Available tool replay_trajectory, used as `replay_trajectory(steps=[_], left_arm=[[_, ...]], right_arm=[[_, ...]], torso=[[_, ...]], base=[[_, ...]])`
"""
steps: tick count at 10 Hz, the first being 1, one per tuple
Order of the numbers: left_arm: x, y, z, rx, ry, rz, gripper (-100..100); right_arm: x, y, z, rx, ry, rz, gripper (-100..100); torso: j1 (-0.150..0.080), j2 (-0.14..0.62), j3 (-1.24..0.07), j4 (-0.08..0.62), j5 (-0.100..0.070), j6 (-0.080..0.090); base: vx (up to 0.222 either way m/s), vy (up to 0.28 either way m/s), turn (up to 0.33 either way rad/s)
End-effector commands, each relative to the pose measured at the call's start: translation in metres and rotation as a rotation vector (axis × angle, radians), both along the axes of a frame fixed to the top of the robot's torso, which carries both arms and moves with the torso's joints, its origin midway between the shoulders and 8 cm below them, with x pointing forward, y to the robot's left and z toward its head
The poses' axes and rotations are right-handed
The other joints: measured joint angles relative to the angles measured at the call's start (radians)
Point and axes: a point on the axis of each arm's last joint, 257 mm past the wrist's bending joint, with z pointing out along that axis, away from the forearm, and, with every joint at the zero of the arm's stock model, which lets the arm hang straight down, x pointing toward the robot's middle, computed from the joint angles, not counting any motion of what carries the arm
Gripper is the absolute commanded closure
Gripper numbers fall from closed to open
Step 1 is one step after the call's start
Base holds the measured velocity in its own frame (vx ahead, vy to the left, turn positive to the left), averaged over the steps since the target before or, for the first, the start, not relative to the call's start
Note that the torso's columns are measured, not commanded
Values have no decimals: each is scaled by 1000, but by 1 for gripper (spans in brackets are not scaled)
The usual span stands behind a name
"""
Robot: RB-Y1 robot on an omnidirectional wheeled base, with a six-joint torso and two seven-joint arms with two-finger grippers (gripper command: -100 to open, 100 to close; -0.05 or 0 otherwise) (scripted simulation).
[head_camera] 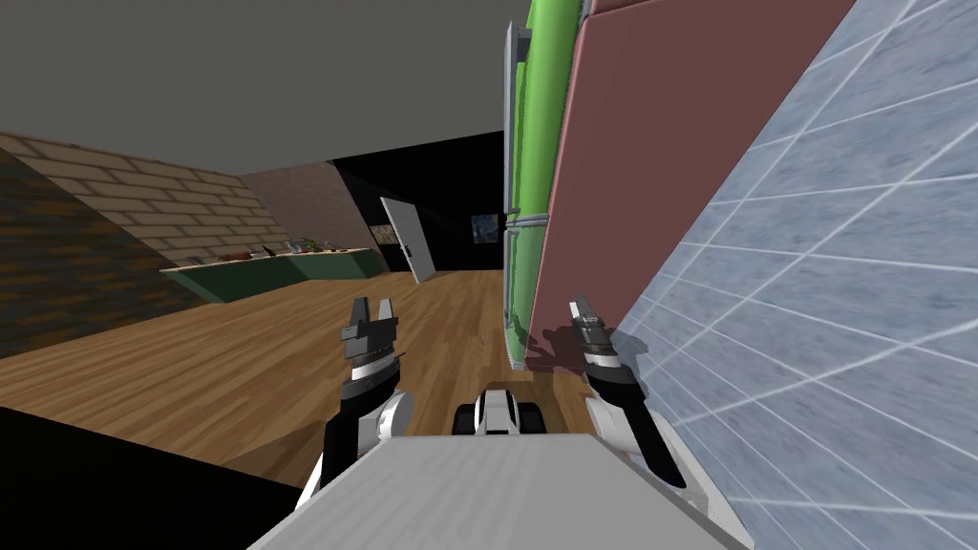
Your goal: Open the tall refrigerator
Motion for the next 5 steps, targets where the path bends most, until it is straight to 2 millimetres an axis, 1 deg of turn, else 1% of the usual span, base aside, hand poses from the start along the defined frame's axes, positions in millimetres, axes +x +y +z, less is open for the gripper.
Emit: replay_trajectory(steps=[1, 3, 4, 5], left_arm=[[0, 0, 0, 0, 0, 0, 0], [0, 0, 0, 0, 0, 0, 0], [0, 0, 0, 0, 0, 0, 0], [0, 0, 0, 0, 0, 0, 0]], right_arm=[[-5, -22, -2, -119, 31, -62, -100], [-11, -41, -4, -211, 56, -122, -100], [-12, -46, -2, -218, 55, -134, -100], [-17, -57, -2, -267, 68, -171, -100]], torso=[[0, 0, 0, 0, 0, 0], [0, 0, 0, 0, 0, 0], [-1, 0, 0, 0, 0, 0], [-1, 2, 1, 1, 0, 0]], base=[[56, 54, 110], [69, 57, 144], [43, 45, 53], [42, 54, 91]])
